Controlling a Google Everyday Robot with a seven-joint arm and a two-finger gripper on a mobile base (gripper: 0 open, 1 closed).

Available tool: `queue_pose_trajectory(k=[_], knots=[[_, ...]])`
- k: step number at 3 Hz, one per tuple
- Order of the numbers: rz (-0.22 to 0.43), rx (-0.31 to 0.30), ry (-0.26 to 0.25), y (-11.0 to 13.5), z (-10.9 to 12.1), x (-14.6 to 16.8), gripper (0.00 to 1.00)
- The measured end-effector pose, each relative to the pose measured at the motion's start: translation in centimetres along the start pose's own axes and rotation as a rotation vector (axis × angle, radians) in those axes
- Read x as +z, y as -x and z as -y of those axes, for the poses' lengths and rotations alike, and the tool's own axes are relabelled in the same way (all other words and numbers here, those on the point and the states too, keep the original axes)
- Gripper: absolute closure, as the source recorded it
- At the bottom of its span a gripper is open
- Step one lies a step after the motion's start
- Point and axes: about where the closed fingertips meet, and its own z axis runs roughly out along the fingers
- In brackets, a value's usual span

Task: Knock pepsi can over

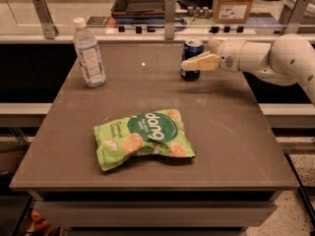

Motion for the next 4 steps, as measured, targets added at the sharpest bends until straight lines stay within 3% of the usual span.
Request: queue_pose_trajectory(k=[1,2,4], knots=[[0.012,0.019,0.018,-1.07,-0.17,0.6,0.0],[0.012,0.018,0.022,-1.03,-0.33,0.87,0.16],[0.012,0.019,0.032,-1.01,-0.7,1.44,0.64]])
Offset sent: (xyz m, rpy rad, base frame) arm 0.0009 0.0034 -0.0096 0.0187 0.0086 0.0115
